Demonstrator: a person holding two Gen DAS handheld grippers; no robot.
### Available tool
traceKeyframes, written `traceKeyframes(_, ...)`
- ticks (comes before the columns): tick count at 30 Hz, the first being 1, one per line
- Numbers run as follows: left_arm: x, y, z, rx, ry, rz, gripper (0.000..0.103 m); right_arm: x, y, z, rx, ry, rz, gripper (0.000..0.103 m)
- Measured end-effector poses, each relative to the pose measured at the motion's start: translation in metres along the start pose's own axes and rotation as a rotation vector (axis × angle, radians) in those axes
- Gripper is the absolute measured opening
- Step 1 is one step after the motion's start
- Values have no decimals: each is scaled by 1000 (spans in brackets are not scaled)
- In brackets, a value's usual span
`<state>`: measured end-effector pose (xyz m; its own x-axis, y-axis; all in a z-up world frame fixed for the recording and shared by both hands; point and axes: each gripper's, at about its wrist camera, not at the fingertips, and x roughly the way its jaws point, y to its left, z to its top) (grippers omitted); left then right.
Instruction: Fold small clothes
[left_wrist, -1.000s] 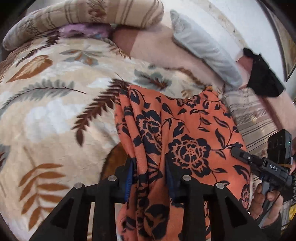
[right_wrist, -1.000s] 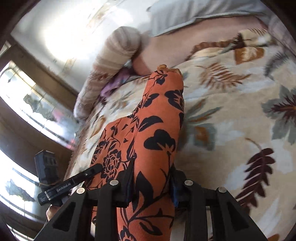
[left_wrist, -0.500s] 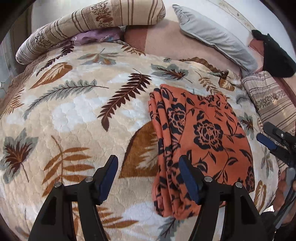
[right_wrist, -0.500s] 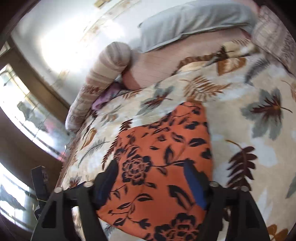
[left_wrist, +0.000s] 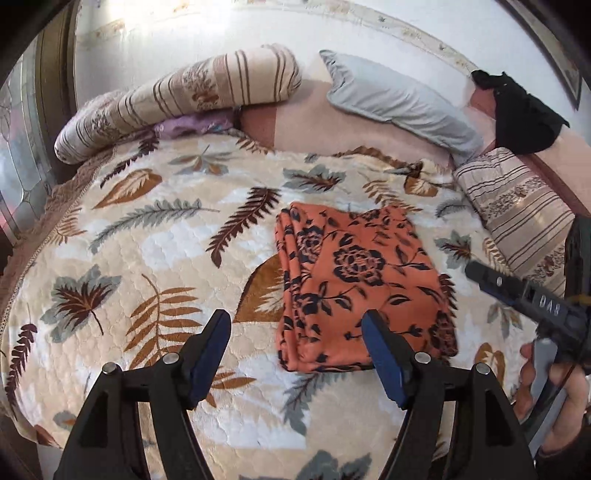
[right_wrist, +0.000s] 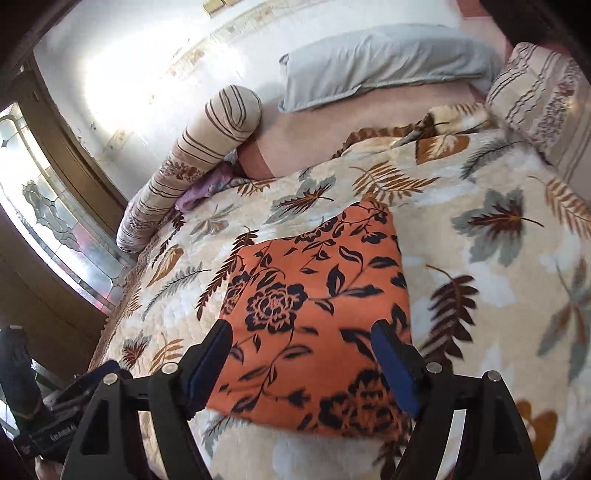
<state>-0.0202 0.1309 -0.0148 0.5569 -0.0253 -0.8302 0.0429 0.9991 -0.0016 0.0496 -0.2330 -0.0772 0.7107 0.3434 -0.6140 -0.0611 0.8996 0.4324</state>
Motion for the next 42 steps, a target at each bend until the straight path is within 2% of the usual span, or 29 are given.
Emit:
traceKeyframes(5, -54, -27, -8, 24, -77, -14, 77, -70, 15, -25, -48, -93, -15, 80)
traceKeyframes(9, -101, -49, -18, 51, -164, -6, 91, -117, 29, -36, -104, -164, -23, 83)
traceKeyframes(12, -125, -61, -28, 69, -227, 11, 103, -148, 43, -41, -138, -215, -21, 92)
traceKeyframes(13, -128, -63, -32, 74, -242, 37, 103, -154, 48, -43, -157, -216, -30, 99)
traceKeyframes(15, -122, -63, -37, 81, -237, 87, 103, -154, 53, -49, -184, -200, -55, 101)
traceKeyframes(17, -104, -56, -43, 67, -189, 142, 103, -138, 51, -59, -200, -152, -85, 101)
traceKeyframes(21, -69, -30, -56, -1, -114, 243, 103, -90, 40, -91, -172, 14, -161, 103)
traceKeyframes(23, -58, -20, -62, -27, -102, 274, 103, -75, 41, -105, -192, 60, -185, 103)
traceKeyframes(27, -50, -11, -63, -54, -83, 259, 103, -70, 48, -110, -227, 73, -208, 103)
traceKeyframes(33, -56, -27, -53, -2, -113, 245, 103, -82, 51, -92, -238, 20, -229, 103)
traceKeyframes(36, -60, -34, -49, 14, -124, 212, 103, -84, 51, -88, -239, 9, -237, 103)
traceKeyframes(42, -51, -41, -45, 24, -85, 177, 103, -81, 46, -86, -235, 14, -244, 103)
